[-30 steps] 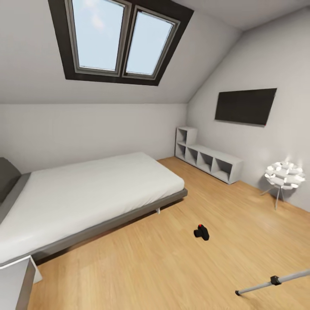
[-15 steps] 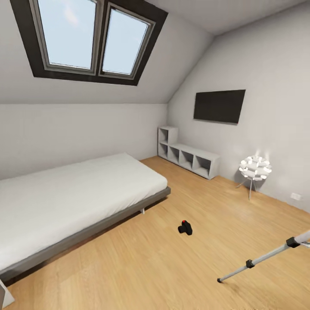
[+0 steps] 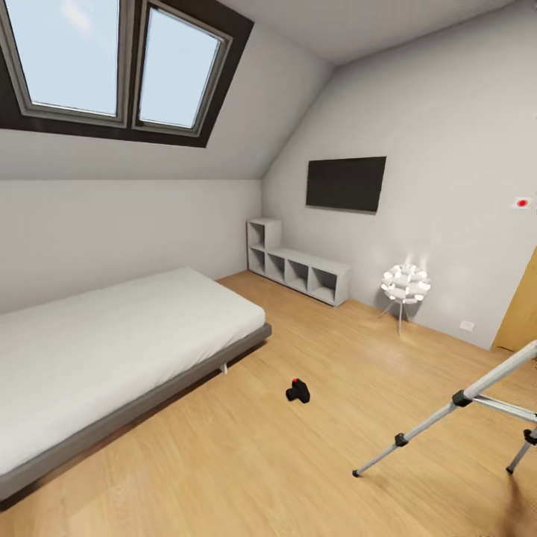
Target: Attach the digital camera to the camera tripod in the bedroom.
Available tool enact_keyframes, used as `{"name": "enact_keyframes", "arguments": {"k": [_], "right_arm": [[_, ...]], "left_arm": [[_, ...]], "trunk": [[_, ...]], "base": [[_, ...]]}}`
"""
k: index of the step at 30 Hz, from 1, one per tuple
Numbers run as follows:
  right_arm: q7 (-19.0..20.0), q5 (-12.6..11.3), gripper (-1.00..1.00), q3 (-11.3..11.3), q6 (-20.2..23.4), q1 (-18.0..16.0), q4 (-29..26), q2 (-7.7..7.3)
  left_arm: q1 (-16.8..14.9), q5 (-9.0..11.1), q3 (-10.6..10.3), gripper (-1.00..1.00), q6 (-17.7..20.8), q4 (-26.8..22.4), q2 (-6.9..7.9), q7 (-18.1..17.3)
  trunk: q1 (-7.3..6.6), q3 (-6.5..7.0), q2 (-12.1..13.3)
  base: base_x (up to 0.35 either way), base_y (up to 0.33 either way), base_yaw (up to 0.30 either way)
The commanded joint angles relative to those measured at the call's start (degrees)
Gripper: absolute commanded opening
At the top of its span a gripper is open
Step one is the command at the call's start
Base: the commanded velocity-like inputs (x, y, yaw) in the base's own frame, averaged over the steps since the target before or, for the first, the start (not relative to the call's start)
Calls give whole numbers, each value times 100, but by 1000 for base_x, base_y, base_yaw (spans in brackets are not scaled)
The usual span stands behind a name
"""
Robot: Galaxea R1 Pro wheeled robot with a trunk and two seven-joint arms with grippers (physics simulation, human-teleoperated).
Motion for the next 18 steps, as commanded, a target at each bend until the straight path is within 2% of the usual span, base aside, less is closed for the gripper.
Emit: {"name": "enact_keyframes", "arguments": {"k": [1,5,18], "right_arm": [[-2,3,100,3,-20,-1,3,2],[-25,3,100,8,-10,1,3,4],[-37,-15,100,19,9,-1,3,-11]], "left_arm": [[3,22,31,100,-5,-10,0,-4],[3,22,27,100,-5,-13,3,-3],[3,31,38,100,-6,-14,-4,-3]], "trunk": [[1,-3,-2],[1,-3,-2],[1,-3,-2]], "base": [[136,0,-73],[223,0,-38],[312,0,-2]]}}
